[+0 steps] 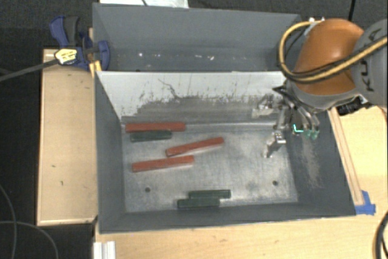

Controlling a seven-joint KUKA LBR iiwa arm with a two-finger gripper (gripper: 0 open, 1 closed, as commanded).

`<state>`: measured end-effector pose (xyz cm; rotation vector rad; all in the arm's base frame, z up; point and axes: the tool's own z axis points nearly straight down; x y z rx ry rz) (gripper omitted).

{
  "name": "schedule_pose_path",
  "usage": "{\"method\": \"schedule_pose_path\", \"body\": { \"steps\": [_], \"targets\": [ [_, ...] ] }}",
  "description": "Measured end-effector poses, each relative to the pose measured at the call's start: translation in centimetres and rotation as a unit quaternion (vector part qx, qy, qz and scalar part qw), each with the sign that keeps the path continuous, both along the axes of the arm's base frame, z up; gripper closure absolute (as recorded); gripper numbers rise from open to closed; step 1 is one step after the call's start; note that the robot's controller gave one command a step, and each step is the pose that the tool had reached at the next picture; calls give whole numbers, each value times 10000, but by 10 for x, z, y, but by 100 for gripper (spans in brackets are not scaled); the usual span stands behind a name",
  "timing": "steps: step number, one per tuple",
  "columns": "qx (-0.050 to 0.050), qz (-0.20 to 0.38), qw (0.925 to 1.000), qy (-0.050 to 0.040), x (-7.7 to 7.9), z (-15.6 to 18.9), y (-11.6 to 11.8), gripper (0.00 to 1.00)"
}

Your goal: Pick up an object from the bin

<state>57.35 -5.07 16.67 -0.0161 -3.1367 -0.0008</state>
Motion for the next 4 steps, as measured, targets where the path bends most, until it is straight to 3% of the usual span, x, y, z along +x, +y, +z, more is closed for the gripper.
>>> {"method": "schedule_pose_path", "body": {
  "steps": [1, 2, 3, 4],
  "targets": [
    [-3, 7, 10000, -39, 2, 4, 0, 0],
    [-5, 14, 10000, -74, 3, -46, 42, 0],
    [6, 259, 9997, 4, 9, -71, 69, 0],
    [-17, 281, 9996, -43, 15, -91, 94, 100]
  ]
}}
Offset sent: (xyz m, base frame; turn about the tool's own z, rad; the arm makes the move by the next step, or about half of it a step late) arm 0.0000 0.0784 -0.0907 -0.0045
